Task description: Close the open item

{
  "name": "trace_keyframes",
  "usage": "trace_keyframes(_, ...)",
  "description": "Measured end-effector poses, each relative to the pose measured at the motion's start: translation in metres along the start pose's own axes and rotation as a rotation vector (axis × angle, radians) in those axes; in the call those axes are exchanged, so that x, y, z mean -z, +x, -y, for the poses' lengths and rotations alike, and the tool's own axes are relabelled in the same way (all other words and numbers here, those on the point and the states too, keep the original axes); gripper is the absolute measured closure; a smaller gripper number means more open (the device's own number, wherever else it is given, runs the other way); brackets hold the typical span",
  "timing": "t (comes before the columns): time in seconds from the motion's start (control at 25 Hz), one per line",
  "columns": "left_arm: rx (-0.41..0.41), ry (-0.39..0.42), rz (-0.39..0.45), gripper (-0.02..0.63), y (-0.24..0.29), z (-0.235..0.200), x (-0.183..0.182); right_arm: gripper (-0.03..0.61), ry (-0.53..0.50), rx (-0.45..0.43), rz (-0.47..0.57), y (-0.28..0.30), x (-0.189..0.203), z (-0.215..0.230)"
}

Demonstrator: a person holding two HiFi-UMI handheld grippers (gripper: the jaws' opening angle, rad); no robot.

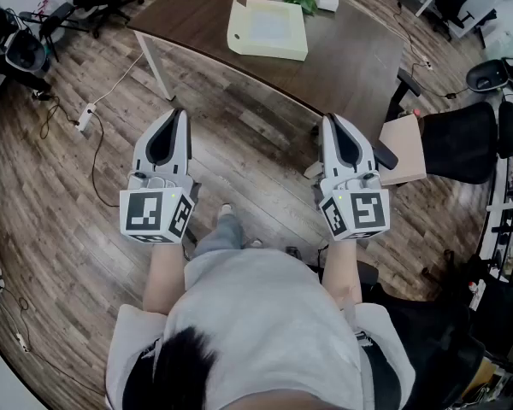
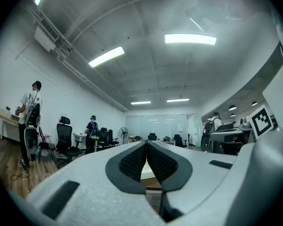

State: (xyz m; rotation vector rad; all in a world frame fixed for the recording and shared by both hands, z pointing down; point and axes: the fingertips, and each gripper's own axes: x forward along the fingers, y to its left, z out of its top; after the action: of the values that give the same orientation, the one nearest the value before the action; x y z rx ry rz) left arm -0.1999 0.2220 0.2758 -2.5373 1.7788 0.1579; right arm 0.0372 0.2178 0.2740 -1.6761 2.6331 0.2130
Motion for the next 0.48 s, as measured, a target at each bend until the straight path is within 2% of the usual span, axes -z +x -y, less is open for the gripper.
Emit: trace_keyframes(0.48,0.015,0.003,-0.011,0.604,0.020,-0.002,0.003,0.565,0.005,0.009,-0.002,0.014,0.002,0.009)
